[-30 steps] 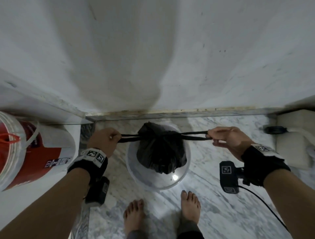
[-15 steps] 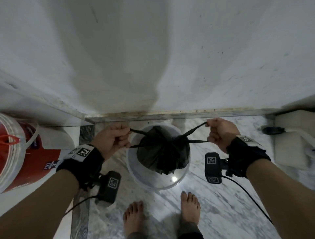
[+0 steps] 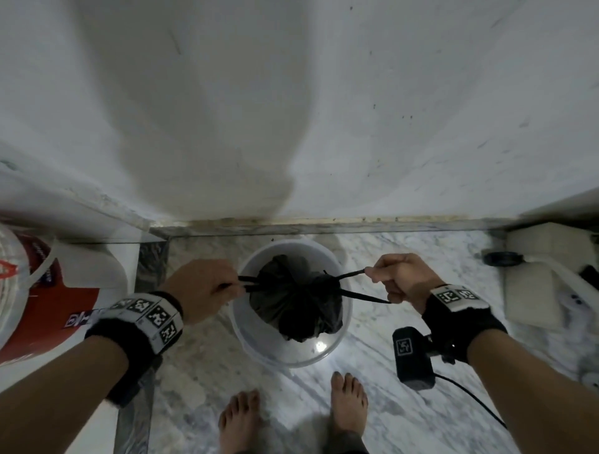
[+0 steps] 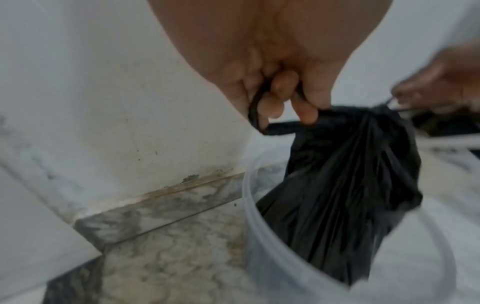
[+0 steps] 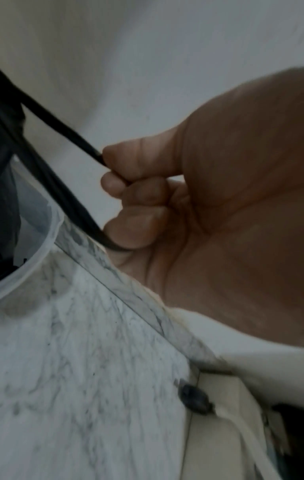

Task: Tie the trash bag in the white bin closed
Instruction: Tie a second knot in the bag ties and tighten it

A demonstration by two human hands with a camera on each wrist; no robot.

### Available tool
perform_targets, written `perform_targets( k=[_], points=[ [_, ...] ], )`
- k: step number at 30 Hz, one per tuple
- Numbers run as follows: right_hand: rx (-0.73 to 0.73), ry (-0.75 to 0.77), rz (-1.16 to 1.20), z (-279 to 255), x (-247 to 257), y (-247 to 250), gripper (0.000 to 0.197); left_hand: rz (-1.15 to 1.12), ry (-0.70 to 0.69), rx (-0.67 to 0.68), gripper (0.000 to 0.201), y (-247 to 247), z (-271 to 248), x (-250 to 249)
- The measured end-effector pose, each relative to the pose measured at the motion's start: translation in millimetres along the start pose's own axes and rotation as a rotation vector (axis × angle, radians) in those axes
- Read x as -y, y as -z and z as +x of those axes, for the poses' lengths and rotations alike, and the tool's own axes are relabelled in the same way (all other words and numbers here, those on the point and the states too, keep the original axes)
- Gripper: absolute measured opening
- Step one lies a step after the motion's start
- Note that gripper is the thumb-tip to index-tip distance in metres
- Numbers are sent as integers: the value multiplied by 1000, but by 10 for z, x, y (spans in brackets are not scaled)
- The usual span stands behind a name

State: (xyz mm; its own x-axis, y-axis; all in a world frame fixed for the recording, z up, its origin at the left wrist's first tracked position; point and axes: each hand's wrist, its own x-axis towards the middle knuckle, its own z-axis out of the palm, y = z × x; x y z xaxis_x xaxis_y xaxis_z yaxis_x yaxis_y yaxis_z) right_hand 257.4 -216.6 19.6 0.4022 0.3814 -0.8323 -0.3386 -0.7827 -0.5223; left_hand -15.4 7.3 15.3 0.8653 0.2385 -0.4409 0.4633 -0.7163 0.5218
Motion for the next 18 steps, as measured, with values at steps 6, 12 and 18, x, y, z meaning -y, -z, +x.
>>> perform_targets(
  k=[6, 12, 18],
  points=[
    [-145, 12, -207, 58, 70, -204, 27, 95, 70, 84, 44, -8, -73, -41],
    [-37, 557, -320, -152, 179, -285, 31, 327, 276, 259, 26, 136, -12, -159],
    [38, 614, -1137, -232, 156, -439, 29, 445, 340, 183, 23, 101, 254, -282]
  ],
)
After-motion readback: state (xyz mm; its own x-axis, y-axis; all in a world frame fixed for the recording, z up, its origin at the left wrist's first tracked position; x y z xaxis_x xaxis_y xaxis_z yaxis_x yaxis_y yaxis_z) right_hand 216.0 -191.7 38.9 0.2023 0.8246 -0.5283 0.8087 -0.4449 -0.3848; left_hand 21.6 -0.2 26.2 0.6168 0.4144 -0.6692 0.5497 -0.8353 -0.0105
